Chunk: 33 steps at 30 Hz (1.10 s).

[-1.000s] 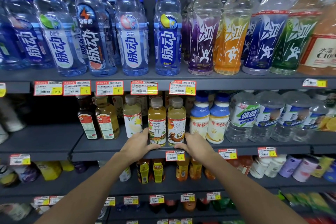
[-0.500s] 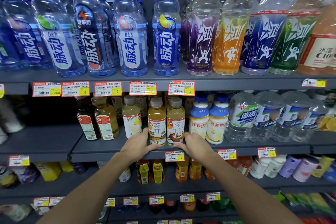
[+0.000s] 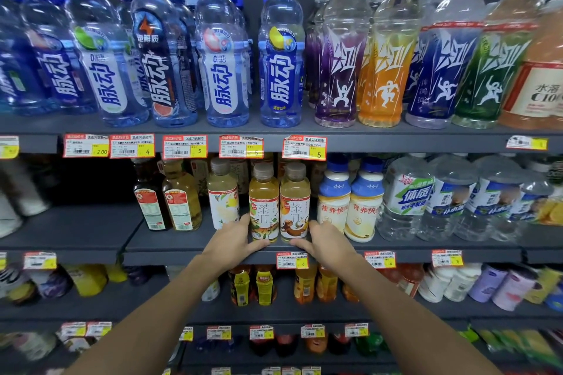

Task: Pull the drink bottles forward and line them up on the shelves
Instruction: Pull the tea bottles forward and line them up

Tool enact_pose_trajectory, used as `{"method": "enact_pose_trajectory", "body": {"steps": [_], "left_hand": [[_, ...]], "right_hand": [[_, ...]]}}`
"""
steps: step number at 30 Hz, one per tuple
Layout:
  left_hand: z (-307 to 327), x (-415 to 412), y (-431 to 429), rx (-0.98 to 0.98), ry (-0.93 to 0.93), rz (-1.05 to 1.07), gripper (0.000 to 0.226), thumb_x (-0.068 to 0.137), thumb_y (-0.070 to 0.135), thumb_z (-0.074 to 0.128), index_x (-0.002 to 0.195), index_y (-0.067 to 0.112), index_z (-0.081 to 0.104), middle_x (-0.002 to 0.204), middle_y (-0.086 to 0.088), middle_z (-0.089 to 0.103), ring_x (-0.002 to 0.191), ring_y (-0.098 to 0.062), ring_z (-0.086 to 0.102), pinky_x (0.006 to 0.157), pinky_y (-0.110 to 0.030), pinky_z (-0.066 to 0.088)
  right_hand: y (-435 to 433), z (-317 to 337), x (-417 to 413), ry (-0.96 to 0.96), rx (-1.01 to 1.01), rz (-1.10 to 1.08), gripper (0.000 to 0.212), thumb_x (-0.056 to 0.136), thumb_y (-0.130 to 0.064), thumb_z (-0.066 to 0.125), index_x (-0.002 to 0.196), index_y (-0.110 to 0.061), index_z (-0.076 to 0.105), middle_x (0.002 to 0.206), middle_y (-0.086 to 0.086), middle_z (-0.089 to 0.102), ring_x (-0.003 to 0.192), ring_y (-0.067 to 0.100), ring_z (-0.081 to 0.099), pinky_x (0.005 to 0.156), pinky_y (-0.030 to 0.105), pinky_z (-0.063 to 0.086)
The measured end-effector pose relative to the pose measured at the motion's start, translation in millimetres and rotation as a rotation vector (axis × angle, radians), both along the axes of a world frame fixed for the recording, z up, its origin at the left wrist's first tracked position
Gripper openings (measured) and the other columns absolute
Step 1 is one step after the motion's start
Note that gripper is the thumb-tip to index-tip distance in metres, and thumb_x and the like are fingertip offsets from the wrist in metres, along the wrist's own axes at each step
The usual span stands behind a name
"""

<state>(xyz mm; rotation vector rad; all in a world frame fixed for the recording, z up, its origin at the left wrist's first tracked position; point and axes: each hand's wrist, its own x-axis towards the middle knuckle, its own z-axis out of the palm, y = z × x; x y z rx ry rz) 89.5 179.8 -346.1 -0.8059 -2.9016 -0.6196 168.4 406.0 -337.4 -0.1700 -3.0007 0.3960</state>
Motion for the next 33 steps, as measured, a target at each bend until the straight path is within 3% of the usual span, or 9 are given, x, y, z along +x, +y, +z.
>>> {"method": "enact_pose_trajectory", "body": {"steps": [2,5,8,13,18,22,24,28,33], "left_hand": [[0,6,-7,0.080,0.009,0.071,0.071,0.085,0.068,0.059,0.138,0.023,0.045,0.088,0.005,0.068,0.078,-0.008,0.060,0.060,-0.025,0.043],[-4,13,-30,0.159,0.124,0.215,0.045,0.090,0.068,0.048,0.115,0.031,0.057,0.062,0.009,0.062,0.068,-0.006,0.062,0.062,-0.030,0.051],[-8,16,-60,0.212,0.225,0.303,0.027,0.093,0.062,0.046,0.097,0.036,0.054,0.064,0.011,0.061,0.068,-0.009,0.063,0.063,-0.032,0.052],[-11,4,-101,0.283,0.290,0.462,0.027,0.093,0.056,0.055,0.104,0.032,0.050,0.075,0.015,0.062,0.075,-0.017,0.065,0.062,-0.033,0.044],[-17,-15,-127,0.355,0.212,0.557,0.051,0.089,0.062,0.057,0.120,0.025,0.042,0.081,0.011,0.067,0.078,-0.019,0.069,0.063,-0.033,0.041],[-18,-26,-137,0.316,0.164,0.561,0.055,0.089,0.065,0.054,0.124,0.022,0.051,0.087,0.004,0.071,0.085,-0.025,0.069,0.066,-0.033,0.038],[-15,-25,-134,0.259,0.157,0.547,0.049,0.090,0.066,0.049,0.111,0.023,0.060,0.082,0.000,0.070,0.079,-0.028,0.069,0.063,-0.033,0.042],[-15,-22,-128,0.215,0.142,0.498,0.048,0.092,0.066,0.044,0.100,0.022,0.061,0.077,0.000,0.068,0.073,-0.027,0.068,0.061,-0.032,0.046],[-19,-22,-132,0.181,0.174,0.485,0.049,0.093,0.066,0.042,0.106,0.021,0.059,0.073,-0.001,0.067,0.069,-0.027,0.067,0.056,-0.031,0.040]], "right_hand": [[-2,-5,5,0.067,-0.021,-0.051,0.060,0.088,-0.073,0.052,0.102,-0.015,0.061,0.096,0.005,0.068,0.091,0.021,0.064,0.067,0.029,0.045],[-15,-17,12,0.190,0.052,-0.039,0.059,0.090,-0.078,0.039,0.079,-0.022,0.053,0.069,-0.002,0.062,0.071,0.017,0.062,0.060,0.031,0.050],[-46,-26,9,0.300,-0.007,0.110,0.052,0.094,-0.070,0.037,0.070,-0.026,0.050,0.059,-0.008,0.056,0.062,0.016,0.060,0.059,0.032,0.050],[-116,-25,-15,0.356,-0.152,0.122,0.043,0.096,-0.061,0.047,0.100,-0.022,0.064,0.081,-0.003,0.070,0.081,0.021,0.067,0.071,0.036,0.054],[-183,-20,-41,0.296,-0.393,-0.243,0.072,0.093,-0.059,0.057,0.143,-0.013,0.034,0.100,0.009,0.072,0.092,0.027,0.070,0.068,0.033,0.054],[-215,-15,-60,0.313,-0.424,-0.408,0.079,0.094,-0.051,0.061,0.147,-0.003,0.028,0.106,0.014,0.070,0.093,0.031,0.070,0.068,0.035,0.055],[-217,-11,-66,0.285,-0.415,-0.444,0.075,0.094,-0.048,0.063,0.144,-0.002,0.032,0.109,0.016,0.070,0.097,0.034,0.069,0.072,0.037,0.054],[-221,-7,-62,0.285,-0.364,-0.451,0.059,0.090,-0.056,0.065,0.119,-0.010,0.042,0.107,0.013,0.069,0.097,0.032,0.069,0.070,0.035,0.052],[-225,-22,-49,0.339,-0.382,-0.397,0.054,0.089,-0.063,0.062,0.111,-0.024,0.031,0.096,0.004,0.069,0.088,0.025,0.070,0.063,0.031,0.050]]}}
